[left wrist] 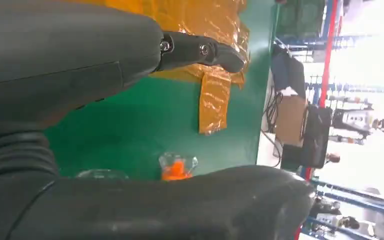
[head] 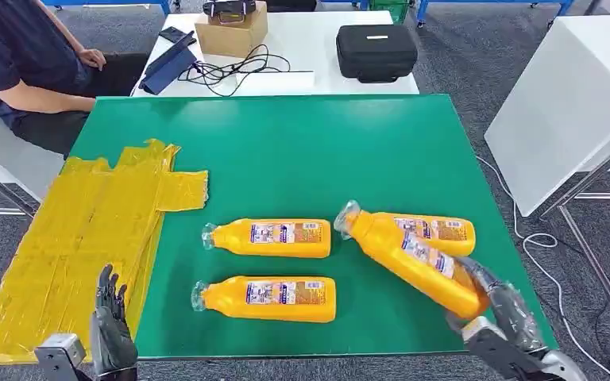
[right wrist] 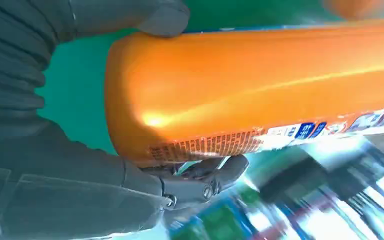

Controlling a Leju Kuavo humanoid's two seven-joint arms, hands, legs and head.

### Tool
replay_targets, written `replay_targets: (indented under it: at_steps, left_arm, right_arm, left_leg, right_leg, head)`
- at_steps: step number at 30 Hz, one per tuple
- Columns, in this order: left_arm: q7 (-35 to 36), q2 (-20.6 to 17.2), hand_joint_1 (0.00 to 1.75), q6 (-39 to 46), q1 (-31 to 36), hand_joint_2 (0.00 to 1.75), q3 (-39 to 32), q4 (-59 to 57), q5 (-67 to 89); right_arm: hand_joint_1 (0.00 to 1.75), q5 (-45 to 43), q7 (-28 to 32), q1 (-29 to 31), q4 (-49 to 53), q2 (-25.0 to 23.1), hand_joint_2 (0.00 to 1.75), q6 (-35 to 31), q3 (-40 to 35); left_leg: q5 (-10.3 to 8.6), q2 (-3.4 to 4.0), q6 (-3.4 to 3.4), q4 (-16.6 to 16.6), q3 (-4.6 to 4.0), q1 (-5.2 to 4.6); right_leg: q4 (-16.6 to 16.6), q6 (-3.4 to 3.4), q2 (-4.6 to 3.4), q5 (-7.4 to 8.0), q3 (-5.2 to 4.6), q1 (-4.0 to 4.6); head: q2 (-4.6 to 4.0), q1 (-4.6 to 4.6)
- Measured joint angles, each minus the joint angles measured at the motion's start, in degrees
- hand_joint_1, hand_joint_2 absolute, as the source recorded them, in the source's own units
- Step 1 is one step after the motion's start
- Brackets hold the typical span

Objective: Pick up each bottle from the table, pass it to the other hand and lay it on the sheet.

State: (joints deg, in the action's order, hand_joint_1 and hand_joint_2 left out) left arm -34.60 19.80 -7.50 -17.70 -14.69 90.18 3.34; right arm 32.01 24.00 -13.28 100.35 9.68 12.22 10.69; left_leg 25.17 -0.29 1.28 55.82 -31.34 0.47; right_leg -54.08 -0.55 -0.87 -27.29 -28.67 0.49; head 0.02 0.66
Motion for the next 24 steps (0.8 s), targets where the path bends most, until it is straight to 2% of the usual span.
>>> replay_targets:
  at_steps: [5, 14, 15, 20, 24]
  left_arm:
    - [-0.2, 0.0, 0.00, 0.9, -0.3, 0.00, -0.8, 0.5, -2.8]
    - [-0.2, 0.0, 0.00, 0.9, -0.3, 0.00, -1.4, 0.5, -3.5]
    - [-0.2, 0.0, 0.00, 0.9, -0.3, 1.75, -1.4, 0.5, -3.6]
    - [0.4, 0.0, 0.00, 0.9, -0.3, 1.75, -1.5, 0.5, -5.2]
    - [3.1, 0.0, 0.00, -4.6, 0.0, 1.75, -1.4, 0.5, -10.7]
  right_arm:
    - [1.75, -8.1, 1.0, -1.9, 6.9, 3.3, 1.75, 0.2, 1.9]
    - [1.75, -9.5, 1.8, -4.4, 10.3, 5.6, 1.75, 0.2, 3.1]
    - [1.75, -9.5, 1.8, -4.5, 10.4, 5.7, 1.75, 0.2, 3.1]
    - [1.75, -8.6, 1.8, -4.8, 10.6, 5.9, 1.75, -0.5, 3.0]
    - [1.75, -5.3, 1.3, -3.1, 9.8, 4.7, 1.75, -3.4, 0.9]
  left_leg:
    - [0.01, -0.04, 0.01, 0.0, -0.19, -0.01]
    - [0.02, -0.01, 0.01, 0.0, -0.19, -0.03]
    - [0.02, -0.01, 0.01, 0.0, -0.19, -0.02]
    - [0.02, -0.02, 0.01, 0.0, -0.22, -0.01]
    - [0.02, 0.00, 0.00, 0.0, -0.26, -0.01]
  right_leg:
    - [0.0, 0.00, 0.06, 0.00, -0.16, -0.03]
    - [0.0, 0.00, 0.07, 0.00, -0.20, -0.01]
    - [0.0, 0.00, 0.07, 0.00, -0.20, -0.01]
    - [0.0, 0.00, 0.07, -0.01, -0.20, 0.00]
    - [0.0, 0.01, 0.03, -0.01, -0.20, 0.03]
  head:
    - [0.00, 0.00]
    - [0.00, 0.00]
    - [0.00, 0.02]
    - [0.00, 0.00]
    - [0.00, 0.02]
